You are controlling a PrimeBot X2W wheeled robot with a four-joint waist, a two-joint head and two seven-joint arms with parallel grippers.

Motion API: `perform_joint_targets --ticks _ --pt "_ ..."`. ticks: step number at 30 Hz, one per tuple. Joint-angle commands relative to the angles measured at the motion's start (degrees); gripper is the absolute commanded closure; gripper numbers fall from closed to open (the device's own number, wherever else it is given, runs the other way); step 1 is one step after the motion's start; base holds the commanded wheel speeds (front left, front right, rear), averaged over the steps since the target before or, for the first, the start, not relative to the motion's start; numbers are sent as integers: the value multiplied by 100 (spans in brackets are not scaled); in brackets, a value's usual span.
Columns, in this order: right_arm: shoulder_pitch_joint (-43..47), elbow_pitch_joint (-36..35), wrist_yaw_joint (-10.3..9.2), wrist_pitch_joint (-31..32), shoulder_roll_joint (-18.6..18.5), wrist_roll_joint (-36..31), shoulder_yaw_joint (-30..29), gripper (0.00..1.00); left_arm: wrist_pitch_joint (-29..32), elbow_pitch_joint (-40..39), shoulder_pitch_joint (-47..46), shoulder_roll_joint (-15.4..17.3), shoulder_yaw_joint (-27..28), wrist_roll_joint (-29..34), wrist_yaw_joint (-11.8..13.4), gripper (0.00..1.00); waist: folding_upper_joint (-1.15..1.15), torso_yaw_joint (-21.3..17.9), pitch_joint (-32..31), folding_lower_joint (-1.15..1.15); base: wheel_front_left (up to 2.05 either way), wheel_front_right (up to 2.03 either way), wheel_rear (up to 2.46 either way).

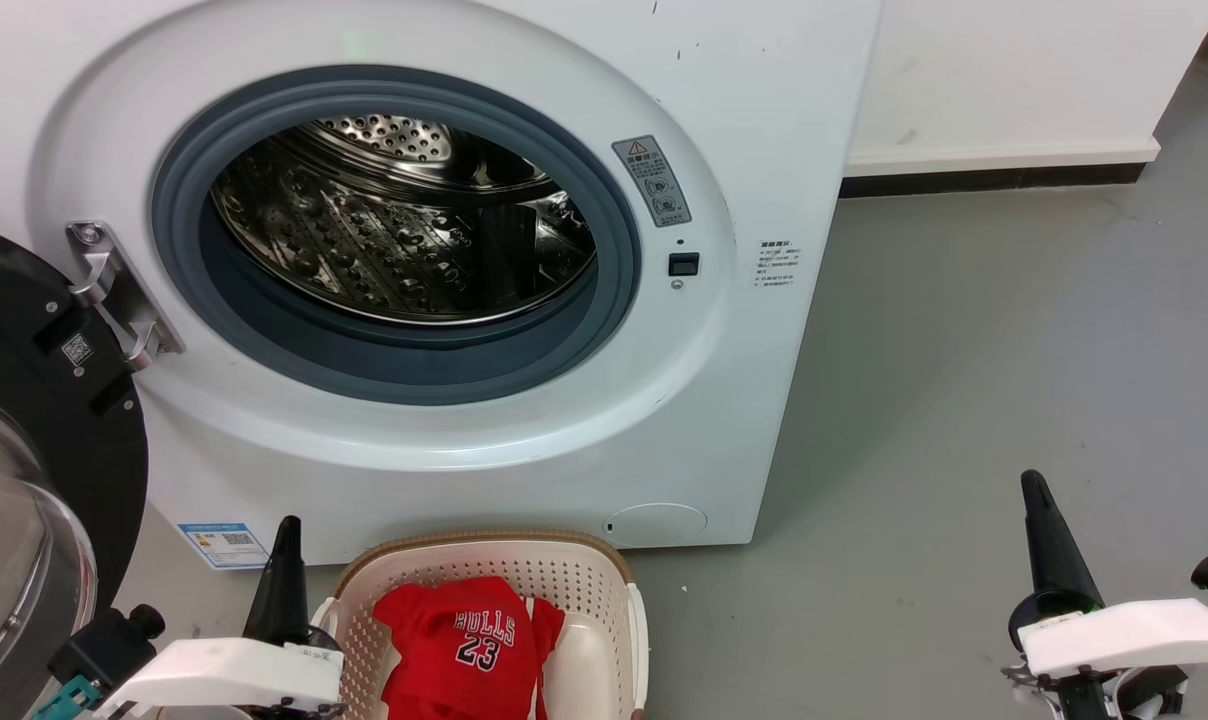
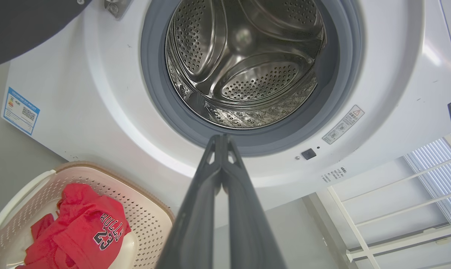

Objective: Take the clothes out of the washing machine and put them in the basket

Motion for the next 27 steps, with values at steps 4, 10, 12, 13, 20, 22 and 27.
perform_joint_targets --ticks 4,10,12,13,20,22,27 --pt "-179 -10 0 86 -49 396 -29 100 90 6 -197 10 24 -382 -44 100 0 11 -2 0 0 0 0" --pt "-218 43 -1 186 -52 818 -49 100 194 72 -257 7 36 -799 -58 100 0 26 -5 0 0 0 0" --pt "-220 63 -1 220 -52 954 -55 100 228 94 -278 6 41 -934 -65 100 0 31 -6 0 0 0 0" --pt "-225 73 -1 236 -52 1018 -59 100 244 105 -289 5 43 -1001 -69 100 0 33 -7 0 0 0 0" --pt "-278 124 -1 347 -52 1466 -84 100 352 180 -347 1 57 -1450 -90 100 0 51 -10 0 0 0 0" --pt "-292 139 -1 377 -52 1591 -91 100 383 200 -367 0 61 -1574 -89 100 0 56 -12 0 0 0 0" --pt "-311 185 -1 472 -49 1945 -115 100 467 254 -407 -4 72 -1931 -106 100 0 72 -15 0 0 0 0"
